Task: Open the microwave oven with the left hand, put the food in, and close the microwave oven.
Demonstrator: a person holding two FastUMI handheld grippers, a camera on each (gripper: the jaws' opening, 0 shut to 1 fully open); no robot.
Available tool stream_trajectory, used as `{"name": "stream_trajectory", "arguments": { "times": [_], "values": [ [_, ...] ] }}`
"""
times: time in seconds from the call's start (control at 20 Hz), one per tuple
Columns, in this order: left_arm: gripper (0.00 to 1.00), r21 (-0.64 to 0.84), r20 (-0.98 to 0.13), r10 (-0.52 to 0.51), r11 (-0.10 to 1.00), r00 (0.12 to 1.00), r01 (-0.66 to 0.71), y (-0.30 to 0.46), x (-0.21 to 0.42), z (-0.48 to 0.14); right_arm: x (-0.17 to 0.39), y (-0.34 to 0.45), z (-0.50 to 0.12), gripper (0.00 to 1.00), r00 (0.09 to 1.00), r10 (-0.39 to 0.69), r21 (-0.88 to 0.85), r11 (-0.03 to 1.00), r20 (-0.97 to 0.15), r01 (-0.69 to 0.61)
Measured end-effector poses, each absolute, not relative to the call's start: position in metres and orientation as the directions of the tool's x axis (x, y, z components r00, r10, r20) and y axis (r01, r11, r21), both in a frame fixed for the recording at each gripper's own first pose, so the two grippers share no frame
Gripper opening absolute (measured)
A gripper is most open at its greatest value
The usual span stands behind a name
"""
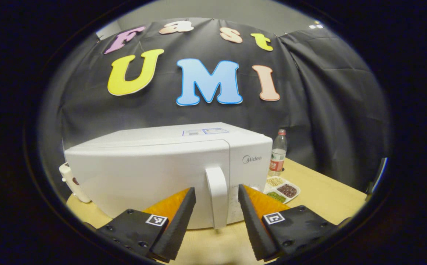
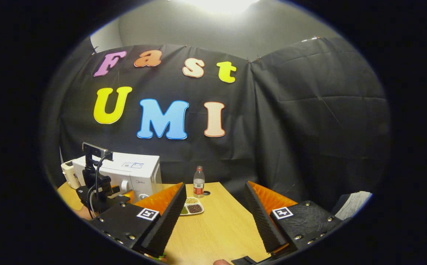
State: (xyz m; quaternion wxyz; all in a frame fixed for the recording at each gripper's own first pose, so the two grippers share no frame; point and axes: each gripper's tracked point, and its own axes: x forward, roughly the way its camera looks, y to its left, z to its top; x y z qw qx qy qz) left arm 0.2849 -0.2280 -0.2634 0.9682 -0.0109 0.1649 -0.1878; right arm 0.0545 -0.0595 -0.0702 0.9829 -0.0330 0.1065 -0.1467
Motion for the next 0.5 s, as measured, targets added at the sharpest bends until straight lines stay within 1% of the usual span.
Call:
{"name": "stream_trajectory", "arguments": {
  "times": [0.05,0.2,0.35,0.5],
  "values": [
    [0.7,-0.08,-0.316,-0.364,0.93,0.876,0.358,-0.228,0.286,-0.265,0.053,-0.06,-0.068,0.96,0.933,-0.3,-0.097,0.953,-0.198,0.286],
    [0.62,-0.07,-0.317,-0.353,0.934,0.88,0.349,-0.226,0.287,-0.265,0.046,-0.065,-0.061,0.96,0.93,-0.319,-0.111,0.946,-0.18,0.303],
    [0.36,-0.06,-0.33,-0.351,0.934,0.876,0.352,-0.23,0.283,-0.264,0.035,-0.067,-0.057,0.96,0.931,-0.323,-0.118,0.945,-0.172,0.306],
    [0.35,-0.076,-0.349,-0.344,0.937,0.872,0.34,-0.229,0.282,-0.264,0.024,-0.072,-0.057,0.96,0.928,-0.33,-0.115,0.943,-0.174,0.314]
  ]
}}
